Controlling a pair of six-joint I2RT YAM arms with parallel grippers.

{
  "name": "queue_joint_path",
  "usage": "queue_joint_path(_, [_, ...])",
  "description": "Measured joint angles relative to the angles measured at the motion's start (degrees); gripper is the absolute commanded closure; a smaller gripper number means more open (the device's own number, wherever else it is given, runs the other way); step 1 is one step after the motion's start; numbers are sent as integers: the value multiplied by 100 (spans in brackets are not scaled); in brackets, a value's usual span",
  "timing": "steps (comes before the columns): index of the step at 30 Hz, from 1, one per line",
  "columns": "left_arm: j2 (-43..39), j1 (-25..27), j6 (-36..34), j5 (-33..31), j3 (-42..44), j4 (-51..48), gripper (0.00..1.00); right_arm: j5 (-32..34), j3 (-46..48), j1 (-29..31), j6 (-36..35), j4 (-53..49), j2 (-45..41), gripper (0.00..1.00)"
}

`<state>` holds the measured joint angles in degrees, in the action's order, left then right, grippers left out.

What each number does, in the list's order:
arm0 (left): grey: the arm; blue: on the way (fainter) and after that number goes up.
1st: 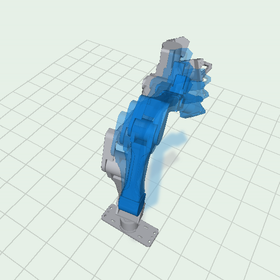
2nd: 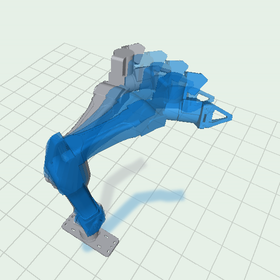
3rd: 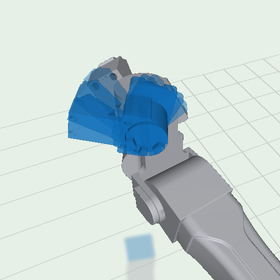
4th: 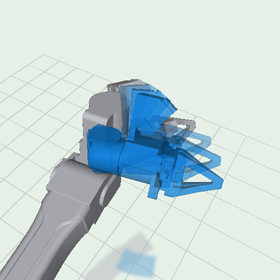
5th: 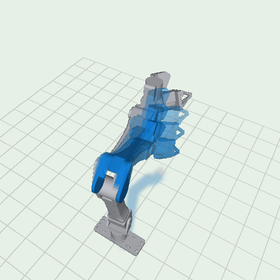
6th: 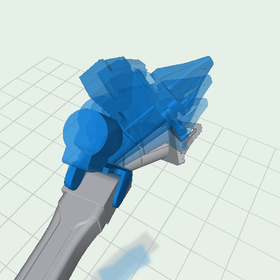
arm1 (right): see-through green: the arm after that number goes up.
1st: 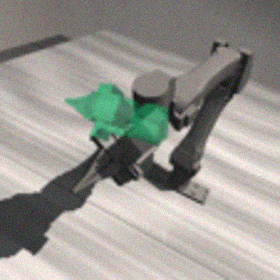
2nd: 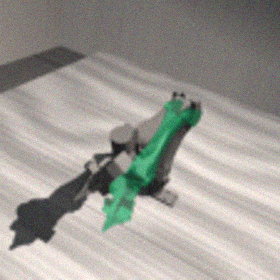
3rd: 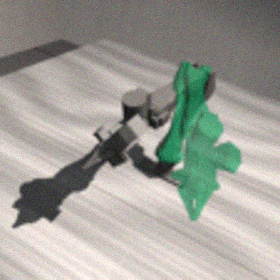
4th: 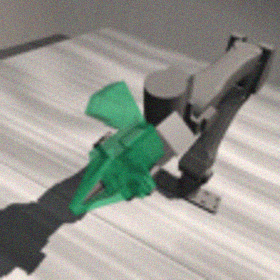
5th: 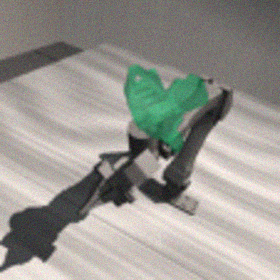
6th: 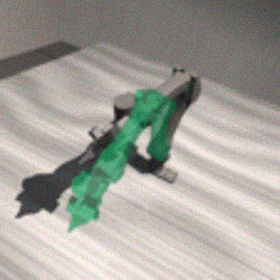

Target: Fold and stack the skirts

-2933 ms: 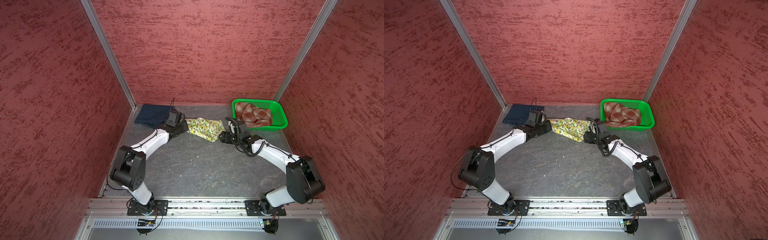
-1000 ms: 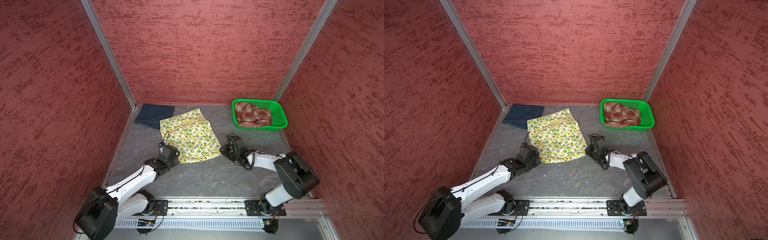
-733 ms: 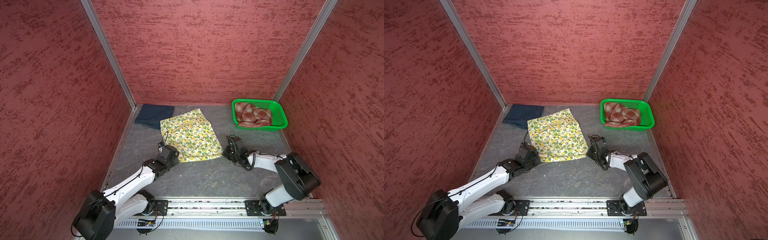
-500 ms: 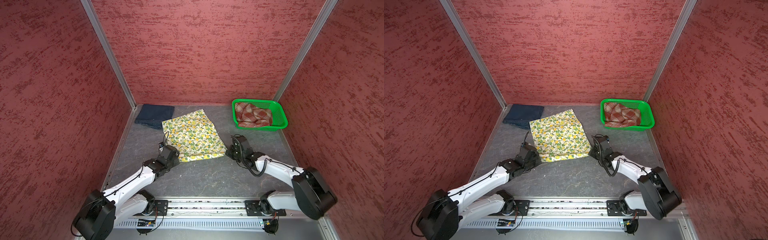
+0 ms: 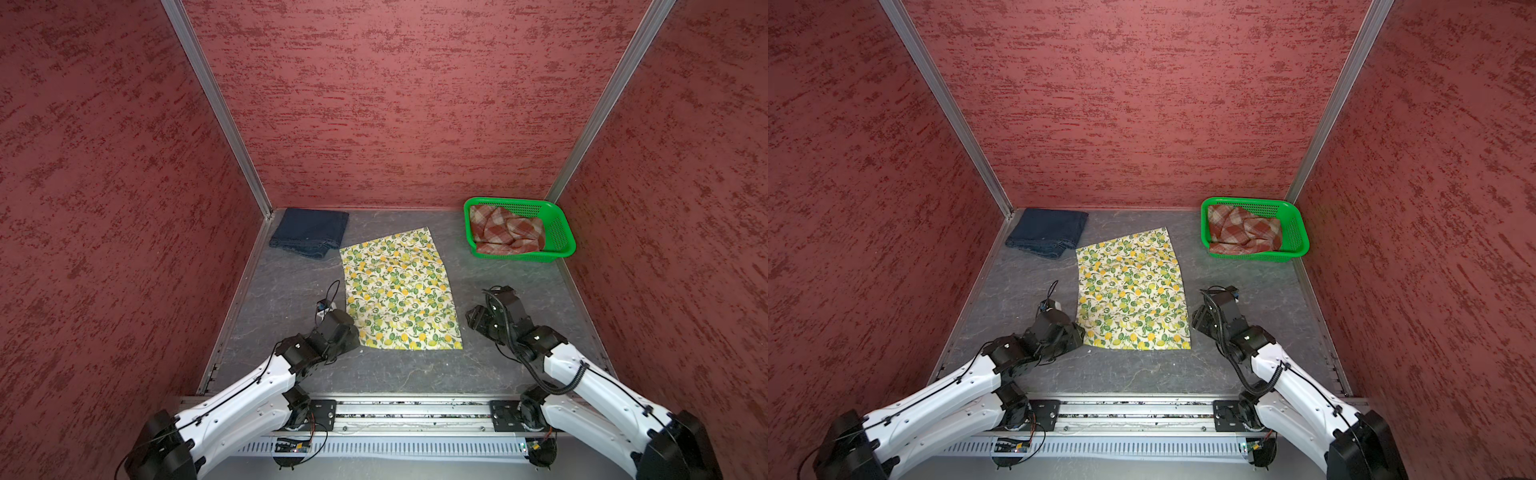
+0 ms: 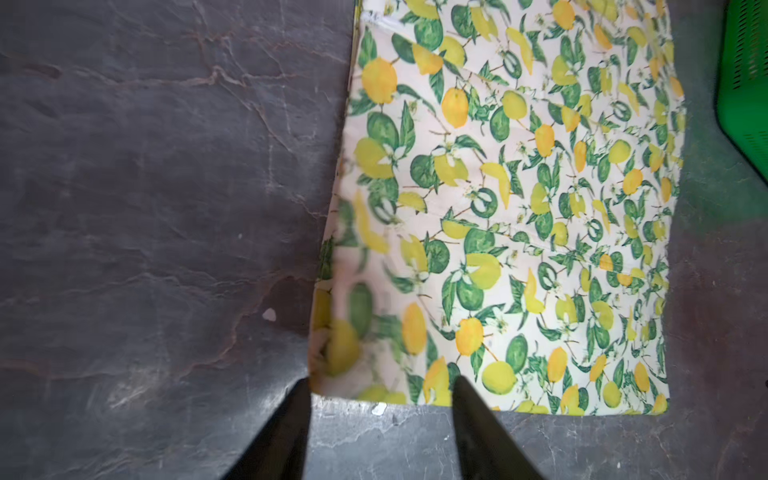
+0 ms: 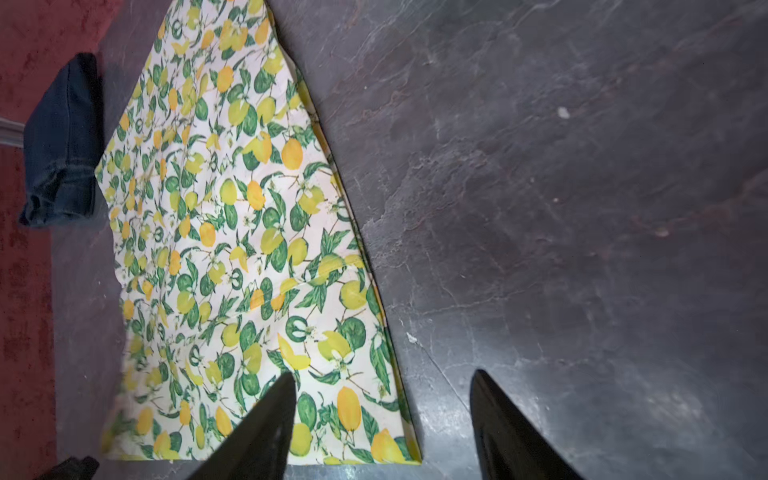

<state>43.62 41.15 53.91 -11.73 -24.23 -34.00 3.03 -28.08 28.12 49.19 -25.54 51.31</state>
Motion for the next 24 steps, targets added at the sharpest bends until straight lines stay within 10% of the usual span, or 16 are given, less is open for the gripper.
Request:
queue_joint_path(10, [4,-1008,-236,63,-828,-577,14,-83,-1504,-4,-940,203,1786,26])
queue_joint_path(16, [1661,-2223,-772,946,-1255,-125,15,-289,-2212,-4,-1451,315,3023,26])
queue_joint_path(24, [3921,-2474,-1423,1624,-2514,376,20,-496,-2719,-4,-1991,472,4015,26])
